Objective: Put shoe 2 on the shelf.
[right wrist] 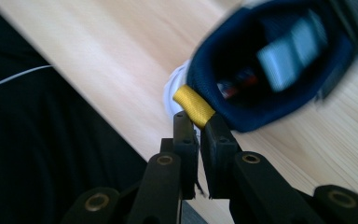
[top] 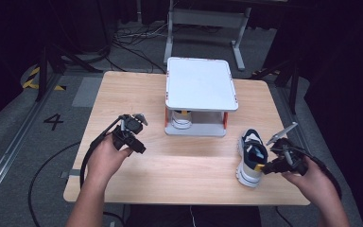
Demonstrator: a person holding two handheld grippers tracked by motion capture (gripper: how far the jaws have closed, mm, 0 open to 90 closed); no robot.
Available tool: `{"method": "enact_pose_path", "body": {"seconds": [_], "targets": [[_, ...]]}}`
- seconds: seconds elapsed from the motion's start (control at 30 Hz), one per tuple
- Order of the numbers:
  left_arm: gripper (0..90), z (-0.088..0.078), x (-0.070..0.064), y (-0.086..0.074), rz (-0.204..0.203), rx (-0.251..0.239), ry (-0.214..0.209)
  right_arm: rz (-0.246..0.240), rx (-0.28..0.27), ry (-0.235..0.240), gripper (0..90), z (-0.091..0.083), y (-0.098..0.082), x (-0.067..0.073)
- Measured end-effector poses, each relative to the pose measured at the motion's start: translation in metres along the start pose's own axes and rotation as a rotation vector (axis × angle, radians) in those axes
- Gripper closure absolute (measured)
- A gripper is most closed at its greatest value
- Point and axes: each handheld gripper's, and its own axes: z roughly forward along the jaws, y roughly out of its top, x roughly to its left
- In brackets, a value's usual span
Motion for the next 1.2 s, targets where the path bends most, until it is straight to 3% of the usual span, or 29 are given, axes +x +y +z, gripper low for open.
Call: {"method": "enact_pose_path", "body": {"seconds": [0.03, 0.07, 0.1, 0.2, 0.3, 0.37, 0.4, 0.47, 0.5, 0.6, 0.7, 0.87, 0.9, 0.97, 1.03, 1.13, 1.2], "targets": [[36.2, -0.001, 0.000, 0.000, 0.005, -0.002, 0.001, -0.022, 0.006, 0.032, 83.7, 0.008, 0.005, 0.004], [36.2, -0.001, 0.000, 0.000, 0.005, -0.002, 0.001, -0.022, 0.006, 0.032, 83.7, 0.008, 0.005, 0.004], [36.2, -0.001, 0.000, 0.000, 0.007, -0.004, -0.001, -0.031, 0.022, 0.039, 76.9, 0.010, 0.007, 0.006], [36.3, -0.001, 0.000, 0.000, 0.007, -0.006, -0.001, -0.027, 0.017, 0.039, 66.5, 0.004, 0.004, 0.010], [36.3, -0.001, 0.000, 0.000, 0.008, -0.005, 0.000, -0.031, -0.014, 0.040, 64.0, -0.006, 0.002, 0.013], [36.2, -0.003, 0.000, -0.002, 0.007, -0.011, 0.003, -0.041, -0.046, 0.006, 60.8, -0.016, 0.001, 0.017], [36.2, -0.004, 0.001, -0.005, 0.001, -0.017, 0.001, -0.044, -0.106, -0.018, 58.5, -0.024, 0.002, 0.017], [36.1, -0.005, 0.002, -0.007, -0.005, -0.024, 0.006, -0.043, -0.123, -0.024, 57.2, -0.026, 0.003, 0.016], [35.7, -0.005, 0.002, -0.009, -0.012, -0.025, 0.008, -0.037, -0.139, -0.061, 54.5, -0.028, 0.007, 0.013], [35.4, -0.006, 0.006, -0.019, -0.033, -0.017, 0.019, -0.022, -0.091, -0.060, 49.1, -0.016, 0.015, 0.007], [35.1, -0.007, 0.008, -0.024, -0.042, -0.019, 0.020, -0.048, -0.046, -0.050, 44.8, -0.004, 0.022, 0.007], [35.0, -0.007, 0.010, -0.032, -0.062, -0.010, 0.027, -0.083, 0.120, -0.050, 40.4, 0.034, 0.037, 0.004], [35.0, -0.008, 0.011, -0.035, -0.066, -0.016, 0.031, -0.073, 0.150, -0.030, 42.7, 0.046, 0.041, 0.001], [35.0, -0.009, 0.011, -0.036, -0.069, -0.015, 0.030, -0.070, 0.167, -0.023, 45.8, 0.051, 0.042, 0.000], [35.0, -0.010, 0.012, -0.037, -0.076, -0.016, 0.027, -0.058, 0.210, -0.007, 58.7, 0.061, 0.044, -0.004], [35.0, -0.009, 0.012, -0.037, -0.073, -0.015, 0.026, -0.051, 0.215, 0.006, 67.9, 0.063, 0.045, -0.005], [35.1, -0.009, 0.012, -0.037, -0.071, -0.016, 0.026, -0.057, 0.214, -0.003, 68.5, 0.061, 0.046, -0.002]]}}
